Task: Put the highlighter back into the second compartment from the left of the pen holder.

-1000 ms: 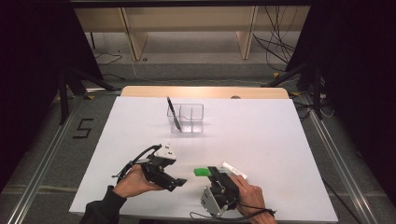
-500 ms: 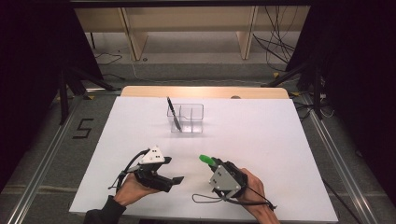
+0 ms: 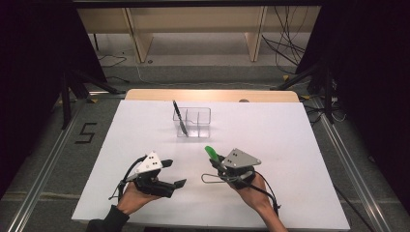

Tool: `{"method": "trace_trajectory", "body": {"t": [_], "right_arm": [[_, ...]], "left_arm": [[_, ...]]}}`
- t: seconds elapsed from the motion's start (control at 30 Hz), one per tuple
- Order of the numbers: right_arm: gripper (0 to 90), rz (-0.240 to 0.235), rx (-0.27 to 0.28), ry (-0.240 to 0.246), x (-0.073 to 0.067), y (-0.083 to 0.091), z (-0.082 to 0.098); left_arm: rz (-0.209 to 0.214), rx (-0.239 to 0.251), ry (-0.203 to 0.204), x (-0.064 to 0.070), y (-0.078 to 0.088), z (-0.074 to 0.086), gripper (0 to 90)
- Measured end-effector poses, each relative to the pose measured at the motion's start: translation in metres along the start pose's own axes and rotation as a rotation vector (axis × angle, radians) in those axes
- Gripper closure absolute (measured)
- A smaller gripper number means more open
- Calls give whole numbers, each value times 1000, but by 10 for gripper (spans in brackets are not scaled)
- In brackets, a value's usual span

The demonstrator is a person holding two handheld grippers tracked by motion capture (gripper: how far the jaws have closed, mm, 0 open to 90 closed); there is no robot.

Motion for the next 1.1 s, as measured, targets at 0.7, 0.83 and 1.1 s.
{"method": "trace_trajectory", "body": {"t": [0.7, 0.83, 1.1], "right_arm": [[770, -88, 64, -326, 43, -32, -27], [771, -88, 66, -352, 49, -40, -33], [771, -91, 87, -399, 58, -56, -49]], "left_arm": [[-26, 78, 83, -11, 20, 14, 153], [-32, 73, 81, -11, 20, 16, 153], [-37, 77, 76, -8, 21, 17, 153]]}}
Point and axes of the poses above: each handheld gripper's, and its own axes: y roughly backward along the jaws, z roughly out of its underside, x roughly to its right, the point moved 3 cm from there along -y, roughly forward along the jaws
